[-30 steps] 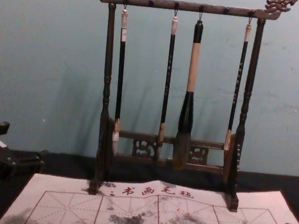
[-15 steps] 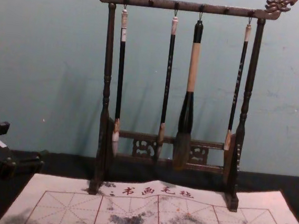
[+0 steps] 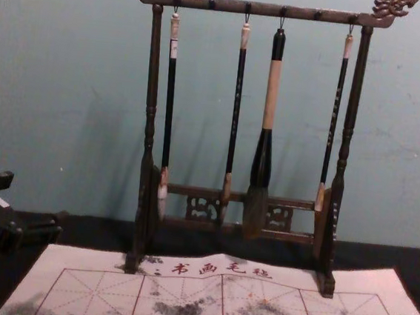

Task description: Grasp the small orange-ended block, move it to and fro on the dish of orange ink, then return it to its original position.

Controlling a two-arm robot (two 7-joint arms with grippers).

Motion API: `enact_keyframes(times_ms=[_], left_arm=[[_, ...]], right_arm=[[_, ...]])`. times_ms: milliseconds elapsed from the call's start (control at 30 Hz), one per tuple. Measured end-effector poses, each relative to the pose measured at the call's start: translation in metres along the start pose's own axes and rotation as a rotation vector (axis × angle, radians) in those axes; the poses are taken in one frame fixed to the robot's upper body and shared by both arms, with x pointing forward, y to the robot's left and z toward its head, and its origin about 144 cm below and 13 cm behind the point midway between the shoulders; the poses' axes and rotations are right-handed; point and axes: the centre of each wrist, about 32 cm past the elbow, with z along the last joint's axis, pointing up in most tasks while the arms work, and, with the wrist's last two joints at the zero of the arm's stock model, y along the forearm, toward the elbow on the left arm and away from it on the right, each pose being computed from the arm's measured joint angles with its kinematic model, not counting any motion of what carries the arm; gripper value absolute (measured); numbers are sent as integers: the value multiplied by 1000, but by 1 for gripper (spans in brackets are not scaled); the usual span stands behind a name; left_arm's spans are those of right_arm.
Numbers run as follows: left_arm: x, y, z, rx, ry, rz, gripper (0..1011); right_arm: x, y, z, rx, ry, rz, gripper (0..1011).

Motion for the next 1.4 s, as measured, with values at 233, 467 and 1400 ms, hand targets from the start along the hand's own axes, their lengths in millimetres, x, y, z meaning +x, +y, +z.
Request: enact_keyframes(times_ms=[233,467,1400], left_arm=[[0,0,0,0,0,0,1001],[0,0,0,0,0,0,1001],[0,0,0,0,0,0,1001]], right_arm=[[0,0,0,0,0,0,734],[0,0,0,1,0,0,504],[0,0,0,1,0,0,94]])
